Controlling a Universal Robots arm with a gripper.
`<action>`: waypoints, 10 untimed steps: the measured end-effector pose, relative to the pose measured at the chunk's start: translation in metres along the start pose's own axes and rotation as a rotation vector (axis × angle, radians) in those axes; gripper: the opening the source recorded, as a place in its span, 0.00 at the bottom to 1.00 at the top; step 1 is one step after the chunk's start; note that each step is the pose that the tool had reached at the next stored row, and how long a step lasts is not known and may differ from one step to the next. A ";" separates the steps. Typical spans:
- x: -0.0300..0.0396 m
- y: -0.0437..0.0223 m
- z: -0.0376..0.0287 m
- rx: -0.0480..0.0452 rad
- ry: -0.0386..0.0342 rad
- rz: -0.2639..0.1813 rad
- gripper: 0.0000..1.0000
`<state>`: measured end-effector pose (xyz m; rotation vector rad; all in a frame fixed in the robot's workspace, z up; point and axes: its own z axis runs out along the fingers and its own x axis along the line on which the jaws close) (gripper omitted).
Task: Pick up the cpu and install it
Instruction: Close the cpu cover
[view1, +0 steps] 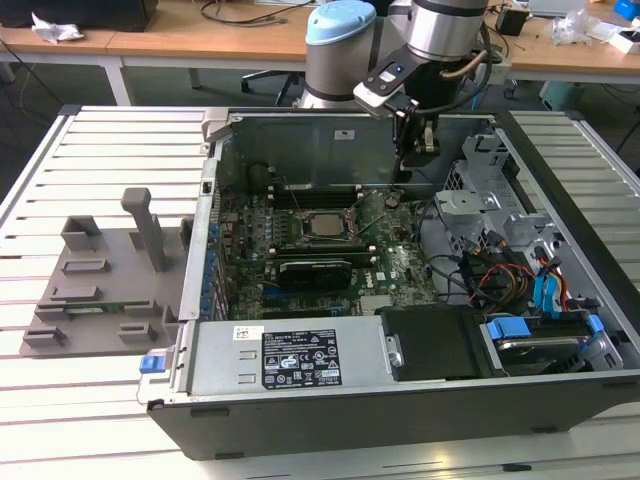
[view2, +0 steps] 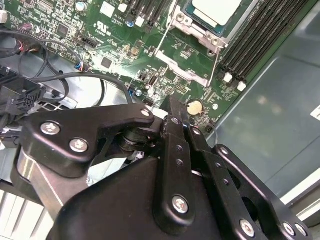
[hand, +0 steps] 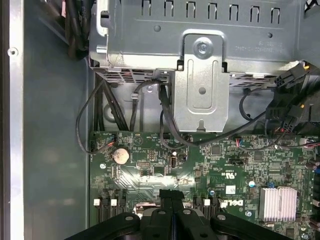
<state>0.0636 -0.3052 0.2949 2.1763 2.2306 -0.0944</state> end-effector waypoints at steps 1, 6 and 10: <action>0.0000 0.0002 0.0003 0.0001 -0.0001 0.000 0.11; 0.0001 0.0009 0.0027 0.0001 -0.0001 0.000 0.11; 0.0002 0.0015 0.0041 0.0000 0.0001 0.000 0.11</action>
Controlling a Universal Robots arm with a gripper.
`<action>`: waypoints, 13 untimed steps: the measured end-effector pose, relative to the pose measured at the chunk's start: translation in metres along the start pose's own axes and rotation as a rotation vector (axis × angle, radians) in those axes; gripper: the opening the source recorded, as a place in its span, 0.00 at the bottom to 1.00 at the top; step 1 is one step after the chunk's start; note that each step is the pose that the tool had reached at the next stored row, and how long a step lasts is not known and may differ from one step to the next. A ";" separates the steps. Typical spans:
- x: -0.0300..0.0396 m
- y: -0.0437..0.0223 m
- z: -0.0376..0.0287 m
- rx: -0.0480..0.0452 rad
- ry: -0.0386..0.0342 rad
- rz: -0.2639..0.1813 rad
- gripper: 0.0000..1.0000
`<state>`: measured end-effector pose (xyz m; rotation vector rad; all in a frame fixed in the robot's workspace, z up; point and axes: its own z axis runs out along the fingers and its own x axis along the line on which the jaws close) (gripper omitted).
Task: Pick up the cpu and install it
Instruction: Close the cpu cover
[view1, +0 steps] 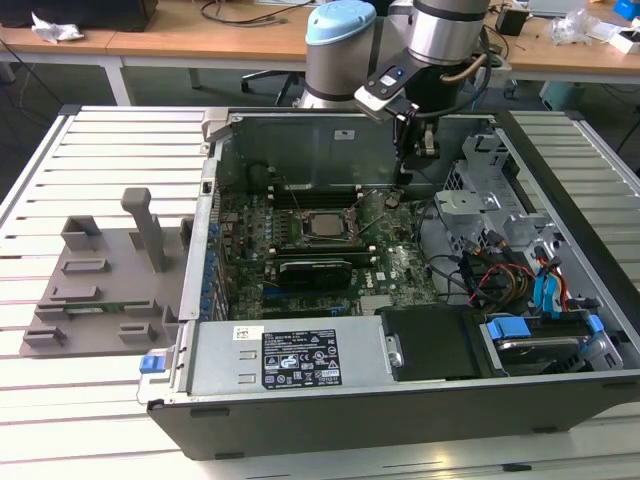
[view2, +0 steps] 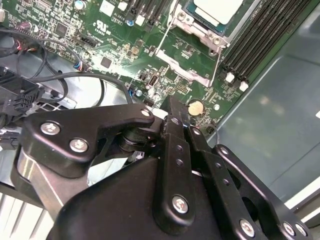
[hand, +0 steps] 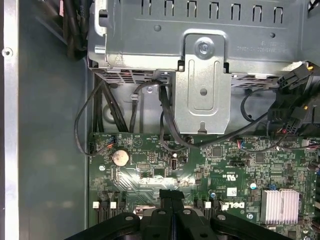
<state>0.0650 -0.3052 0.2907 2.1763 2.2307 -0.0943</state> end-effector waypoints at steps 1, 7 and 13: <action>0.0000 0.0003 0.0009 0.0000 -0.0002 0.000 0.11; 0.0008 0.0006 0.0135 0.0001 -0.0001 0.000 0.11; 0.0011 0.0007 0.0180 0.0001 -0.0002 0.000 0.11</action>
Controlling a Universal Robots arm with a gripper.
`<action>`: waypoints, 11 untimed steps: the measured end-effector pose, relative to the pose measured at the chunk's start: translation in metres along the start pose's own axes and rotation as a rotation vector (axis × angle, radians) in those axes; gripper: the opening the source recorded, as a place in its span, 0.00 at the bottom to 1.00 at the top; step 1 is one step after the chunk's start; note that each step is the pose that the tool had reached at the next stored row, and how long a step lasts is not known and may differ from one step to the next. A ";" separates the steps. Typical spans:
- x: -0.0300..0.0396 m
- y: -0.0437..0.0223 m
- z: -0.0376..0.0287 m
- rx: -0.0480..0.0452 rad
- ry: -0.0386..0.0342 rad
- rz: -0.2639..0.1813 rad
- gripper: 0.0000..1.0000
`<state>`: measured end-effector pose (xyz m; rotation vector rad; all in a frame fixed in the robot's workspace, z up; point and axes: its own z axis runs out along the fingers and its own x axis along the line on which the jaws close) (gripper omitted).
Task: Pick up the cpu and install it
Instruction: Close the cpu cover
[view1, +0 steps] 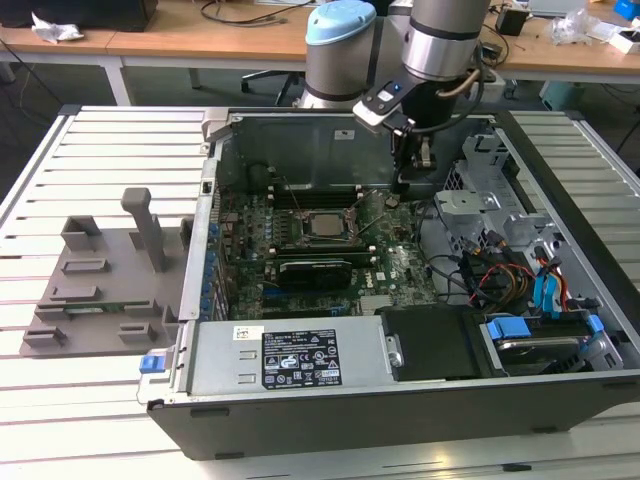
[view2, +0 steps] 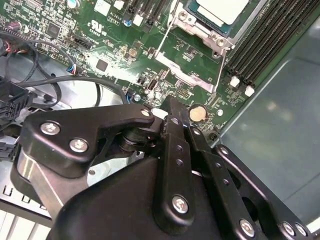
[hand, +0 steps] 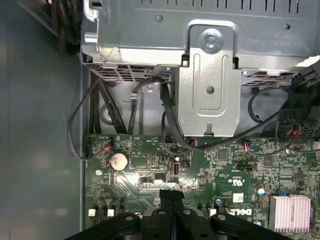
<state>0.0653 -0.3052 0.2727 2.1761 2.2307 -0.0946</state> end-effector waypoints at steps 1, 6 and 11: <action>0.0001 0.0000 0.0010 0.0000 0.0000 0.000 0.11; 0.0003 0.0002 0.0060 0.0000 0.0000 0.000 0.11; 0.0007 0.0003 0.0118 0.0000 0.0000 0.000 0.11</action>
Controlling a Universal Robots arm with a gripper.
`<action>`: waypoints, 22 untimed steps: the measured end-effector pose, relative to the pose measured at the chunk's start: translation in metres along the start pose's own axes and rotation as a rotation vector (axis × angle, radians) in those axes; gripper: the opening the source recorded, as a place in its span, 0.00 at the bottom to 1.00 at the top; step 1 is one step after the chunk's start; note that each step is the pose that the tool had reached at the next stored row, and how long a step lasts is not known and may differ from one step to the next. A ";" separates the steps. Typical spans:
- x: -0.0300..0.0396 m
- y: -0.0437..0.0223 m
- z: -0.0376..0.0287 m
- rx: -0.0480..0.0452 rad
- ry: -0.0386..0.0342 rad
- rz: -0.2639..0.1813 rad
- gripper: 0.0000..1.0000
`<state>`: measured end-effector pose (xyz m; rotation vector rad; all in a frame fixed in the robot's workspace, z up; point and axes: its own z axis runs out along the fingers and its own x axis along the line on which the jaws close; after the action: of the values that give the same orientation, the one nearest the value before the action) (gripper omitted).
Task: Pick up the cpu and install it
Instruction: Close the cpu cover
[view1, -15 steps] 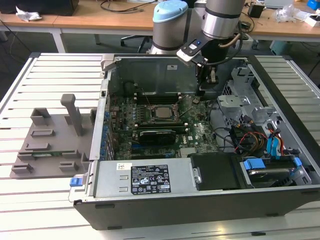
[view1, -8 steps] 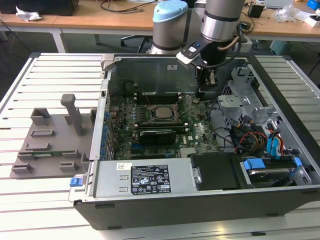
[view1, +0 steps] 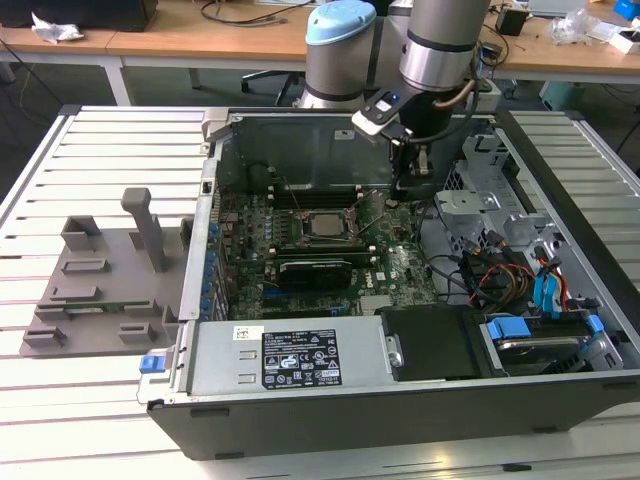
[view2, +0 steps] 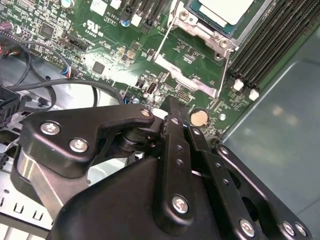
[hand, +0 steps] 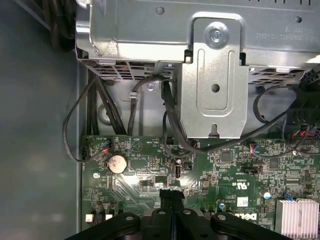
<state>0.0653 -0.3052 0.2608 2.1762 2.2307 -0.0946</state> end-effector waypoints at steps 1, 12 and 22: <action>0.0001 0.0000 0.0015 0.0000 0.0000 0.000 0.11; 0.0010 -0.0080 0.0134 0.0001 -0.0002 0.000 0.11; 0.0016 -0.0297 0.0140 -0.0018 -0.0001 0.000 0.11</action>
<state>0.0352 -0.3052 0.2476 2.1755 2.2297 -0.0927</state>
